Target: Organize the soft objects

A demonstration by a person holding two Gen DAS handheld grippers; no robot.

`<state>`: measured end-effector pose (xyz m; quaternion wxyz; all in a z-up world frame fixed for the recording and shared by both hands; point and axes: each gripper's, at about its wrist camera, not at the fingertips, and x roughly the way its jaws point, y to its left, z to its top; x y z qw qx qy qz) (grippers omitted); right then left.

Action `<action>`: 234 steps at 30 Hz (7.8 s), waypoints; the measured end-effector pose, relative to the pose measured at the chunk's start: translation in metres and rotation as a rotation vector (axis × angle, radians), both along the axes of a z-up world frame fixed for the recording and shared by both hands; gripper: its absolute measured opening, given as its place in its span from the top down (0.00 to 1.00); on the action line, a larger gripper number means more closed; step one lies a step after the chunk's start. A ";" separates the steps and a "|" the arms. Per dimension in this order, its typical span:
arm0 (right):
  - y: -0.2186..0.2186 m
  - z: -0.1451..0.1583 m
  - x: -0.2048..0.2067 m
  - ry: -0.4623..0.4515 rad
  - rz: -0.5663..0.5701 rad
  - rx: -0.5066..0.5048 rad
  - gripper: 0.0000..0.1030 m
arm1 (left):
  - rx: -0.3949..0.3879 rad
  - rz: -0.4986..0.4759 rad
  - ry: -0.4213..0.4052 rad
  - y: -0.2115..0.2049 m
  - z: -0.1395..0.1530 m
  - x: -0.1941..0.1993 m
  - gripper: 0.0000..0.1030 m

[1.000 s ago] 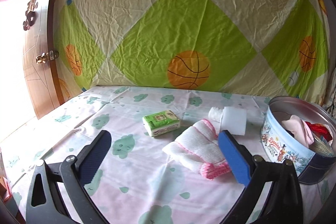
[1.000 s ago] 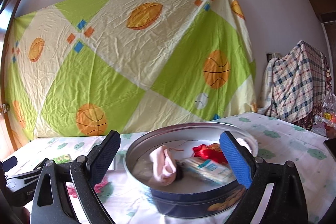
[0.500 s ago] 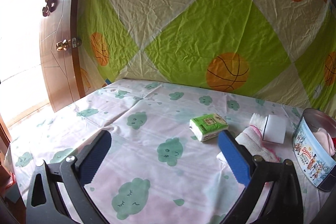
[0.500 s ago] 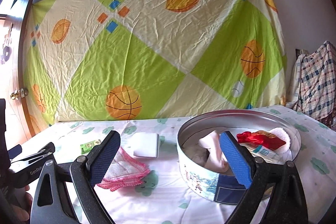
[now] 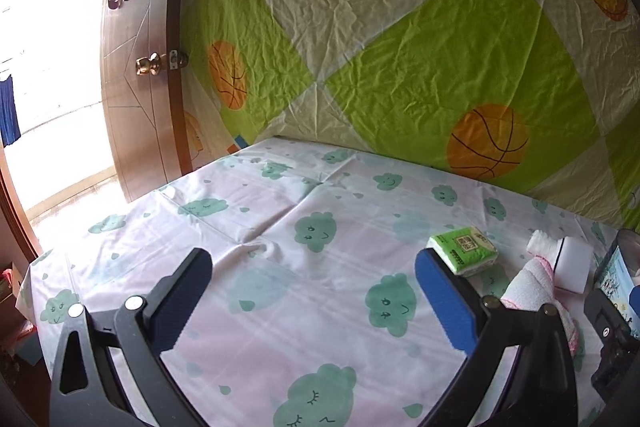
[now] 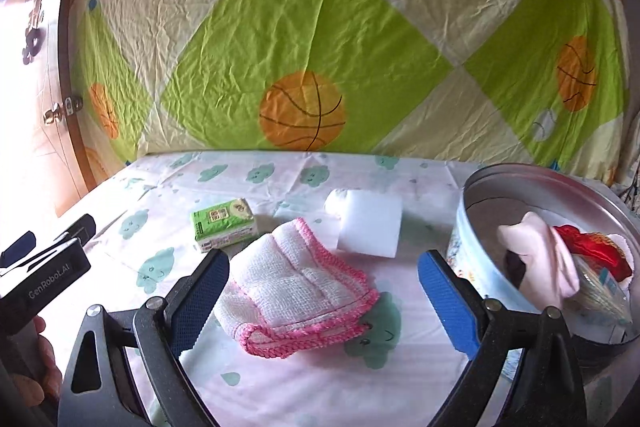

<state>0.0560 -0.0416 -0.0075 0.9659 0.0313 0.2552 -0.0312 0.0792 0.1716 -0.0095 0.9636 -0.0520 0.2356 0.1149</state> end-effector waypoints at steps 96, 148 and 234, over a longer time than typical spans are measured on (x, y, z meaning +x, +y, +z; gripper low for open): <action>-0.031 0.017 -0.064 -0.248 -0.126 -0.124 0.74 | 0.027 -0.255 0.041 -0.105 -0.005 -0.010 0.52; -0.168 0.041 -0.183 -0.355 -0.383 -0.088 0.74 | 0.021 -0.496 -0.047 -0.224 0.037 -0.091 0.52; -0.305 0.018 -0.067 -0.095 -0.305 0.049 0.22 | 0.002 -0.546 -0.042 -0.347 0.018 -0.039 0.00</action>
